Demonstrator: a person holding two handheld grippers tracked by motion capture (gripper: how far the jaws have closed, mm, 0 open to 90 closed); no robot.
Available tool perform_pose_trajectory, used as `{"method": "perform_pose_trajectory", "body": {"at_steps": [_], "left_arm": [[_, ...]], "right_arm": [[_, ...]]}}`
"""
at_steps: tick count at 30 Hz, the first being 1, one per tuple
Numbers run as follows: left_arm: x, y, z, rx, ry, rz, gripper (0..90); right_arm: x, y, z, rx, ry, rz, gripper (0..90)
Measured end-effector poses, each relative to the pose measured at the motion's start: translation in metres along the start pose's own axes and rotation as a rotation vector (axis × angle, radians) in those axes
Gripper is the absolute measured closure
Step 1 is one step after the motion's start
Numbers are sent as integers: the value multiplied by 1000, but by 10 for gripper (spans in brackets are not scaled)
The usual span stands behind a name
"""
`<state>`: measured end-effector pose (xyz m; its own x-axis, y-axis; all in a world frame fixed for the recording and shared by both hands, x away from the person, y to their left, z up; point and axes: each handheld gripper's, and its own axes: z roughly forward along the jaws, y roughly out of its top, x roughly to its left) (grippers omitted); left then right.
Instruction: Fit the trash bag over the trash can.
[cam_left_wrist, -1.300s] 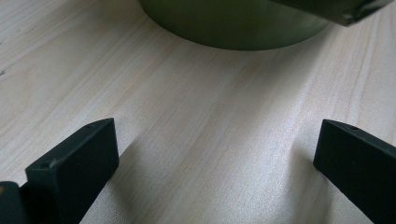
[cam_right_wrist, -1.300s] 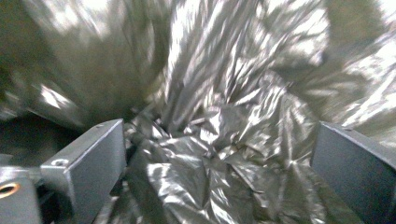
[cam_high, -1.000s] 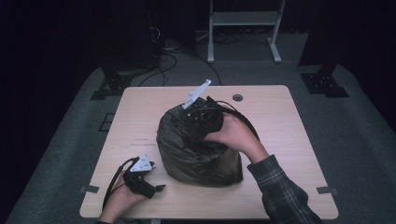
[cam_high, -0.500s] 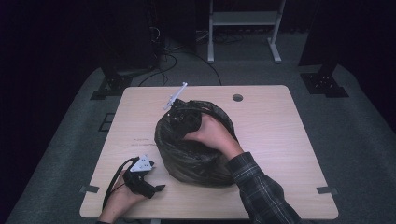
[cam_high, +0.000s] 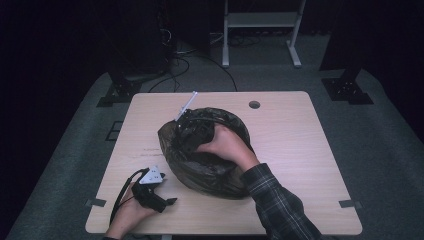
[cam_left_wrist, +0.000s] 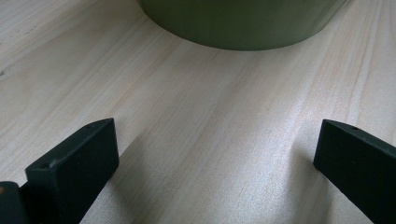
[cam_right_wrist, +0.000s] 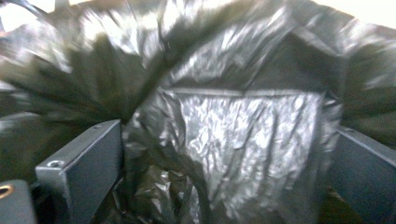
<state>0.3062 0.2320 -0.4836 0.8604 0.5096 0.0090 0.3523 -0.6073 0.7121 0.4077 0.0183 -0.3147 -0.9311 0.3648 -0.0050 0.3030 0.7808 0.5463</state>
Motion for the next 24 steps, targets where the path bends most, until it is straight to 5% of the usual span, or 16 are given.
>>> {"method": "perform_pose_trajectory", "body": {"at_steps": [10,24], "left_arm": [[0,0,0,-1,0,1,0],[1,0,0,0,-5,6,0]], "right_arm": [[-8,-13,-48,-185,19,38,15],[-12,-84,-108,-376,-43,90,15]]}}
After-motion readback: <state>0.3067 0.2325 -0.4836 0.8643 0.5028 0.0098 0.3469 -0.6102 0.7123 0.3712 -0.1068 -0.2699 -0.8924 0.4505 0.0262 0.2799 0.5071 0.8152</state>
